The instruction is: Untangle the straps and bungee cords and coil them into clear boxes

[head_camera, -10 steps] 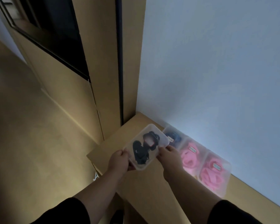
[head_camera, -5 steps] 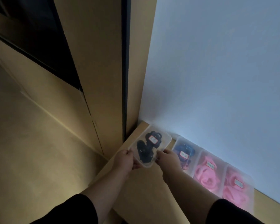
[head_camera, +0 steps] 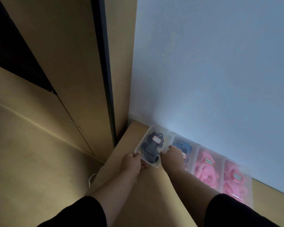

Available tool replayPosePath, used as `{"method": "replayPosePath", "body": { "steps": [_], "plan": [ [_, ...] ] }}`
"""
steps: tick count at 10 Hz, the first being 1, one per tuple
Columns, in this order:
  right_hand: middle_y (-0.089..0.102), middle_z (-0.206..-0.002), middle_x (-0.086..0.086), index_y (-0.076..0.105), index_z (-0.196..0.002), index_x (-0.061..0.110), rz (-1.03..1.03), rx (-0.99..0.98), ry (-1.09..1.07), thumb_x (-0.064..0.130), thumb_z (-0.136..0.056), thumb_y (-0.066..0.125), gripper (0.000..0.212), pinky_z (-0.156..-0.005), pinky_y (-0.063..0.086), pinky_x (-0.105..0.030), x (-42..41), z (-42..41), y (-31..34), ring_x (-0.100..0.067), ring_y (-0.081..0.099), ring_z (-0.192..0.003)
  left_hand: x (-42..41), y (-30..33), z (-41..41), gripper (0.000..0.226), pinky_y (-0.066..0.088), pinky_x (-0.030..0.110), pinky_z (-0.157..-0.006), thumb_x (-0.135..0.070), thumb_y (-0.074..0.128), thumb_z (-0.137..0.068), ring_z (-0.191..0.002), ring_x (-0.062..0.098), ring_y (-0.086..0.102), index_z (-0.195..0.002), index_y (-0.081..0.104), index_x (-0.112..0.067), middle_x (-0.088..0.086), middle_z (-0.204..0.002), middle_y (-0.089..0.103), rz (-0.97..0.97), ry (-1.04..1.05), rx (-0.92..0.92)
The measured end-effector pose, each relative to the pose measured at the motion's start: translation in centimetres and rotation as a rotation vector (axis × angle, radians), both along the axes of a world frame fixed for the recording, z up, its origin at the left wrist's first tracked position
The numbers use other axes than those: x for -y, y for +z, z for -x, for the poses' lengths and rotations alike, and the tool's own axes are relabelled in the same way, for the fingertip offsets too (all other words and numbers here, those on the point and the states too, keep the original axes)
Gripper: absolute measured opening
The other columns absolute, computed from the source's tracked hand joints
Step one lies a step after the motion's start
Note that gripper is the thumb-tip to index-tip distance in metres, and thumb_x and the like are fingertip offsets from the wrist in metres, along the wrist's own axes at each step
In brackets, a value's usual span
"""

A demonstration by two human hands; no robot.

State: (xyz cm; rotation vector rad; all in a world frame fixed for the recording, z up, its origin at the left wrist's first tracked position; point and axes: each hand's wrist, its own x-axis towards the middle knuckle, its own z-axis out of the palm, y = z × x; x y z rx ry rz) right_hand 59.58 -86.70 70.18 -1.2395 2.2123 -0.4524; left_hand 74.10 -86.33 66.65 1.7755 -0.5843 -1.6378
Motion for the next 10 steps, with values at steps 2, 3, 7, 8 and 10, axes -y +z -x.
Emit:
{"method": "replayPosePath", "body": {
  "steps": [2, 3, 7, 8, 10],
  "plan": [
    [0.056, -0.102, -0.002, 0.063, -0.107, 0.014, 0.022, -0.003, 0.007, 0.017, -0.093, 0.068, 0.015, -0.088, 0.051, -0.031, -0.1, 0.3, -0.2, -0.017, 0.059, -0.09, 0.5, -0.7, 0.9, 0.023, 0.057, 0.026, -0.053, -0.023, 0.055, -0.103, -0.063, 0.022, 0.07, -0.09, 0.063, -0.005, 0.014, -0.082, 0.068, -0.006, -0.045, 0.027],
    [0.049, -0.102, 0.001, 0.062, -0.114, 0.012, 0.028, -0.028, 0.03, 0.019, -0.096, 0.065, 0.02, -0.088, 0.047, -0.029, -0.3, 0.4, -0.3, -0.015, 0.055, -0.09, 0.8, -0.9, 0.7, 0.024, 0.058, 0.028, -0.057, -0.024, 0.056, -0.102, -0.061, 0.021, 0.069, -0.092, 0.063, -0.003, 0.015, -0.083, 0.068, -0.017, -0.059, 0.033],
    [0.059, -0.124, -0.005, 0.061, -0.132, 0.013, 0.119, -0.033, 0.114, 0.022, -0.095, 0.058, 0.038, -0.102, 0.047, -0.038, -3.8, 2.2, 1.6, -0.02, 0.054, -0.115, -1.7, 3.3, -0.1, 0.028, 0.051, 0.032, -0.076, -0.038, 0.054, -0.098, -0.086, 0.026, 0.064, -0.084, 0.064, -0.015, 0.006, -0.088, 0.068, 0.228, -0.588, 0.567],
    [0.059, -0.131, -0.005, 0.059, -0.135, 0.013, 0.127, -0.047, 0.133, 0.02, -0.096, 0.058, 0.04, -0.102, 0.045, -0.034, -5.7, 3.3, 2.6, -0.019, 0.056, -0.118, -2.9, 5.7, 1.2, 0.021, 0.051, 0.03, -0.071, -0.035, 0.054, -0.097, -0.082, 0.017, 0.063, -0.088, 0.065, -0.019, 0.0, -0.085, 0.067, 0.334, -0.69, 0.57],
    [0.055, -0.145, -0.006, 0.051, -0.145, 0.015, 0.119, -0.077, 0.227, 0.023, -0.097, 0.056, 0.048, -0.109, 0.042, -0.035, -12.0, 6.4, 3.9, -0.023, 0.05, -0.133, -7.0, 8.5, 4.3, 0.021, 0.054, 0.04, -0.083, -0.028, 0.049, -0.095, -0.085, 0.018, 0.061, -0.09, 0.066, -0.017, -0.001, -0.093, 0.066, 0.43, -0.858, 0.586]
  ]
}}
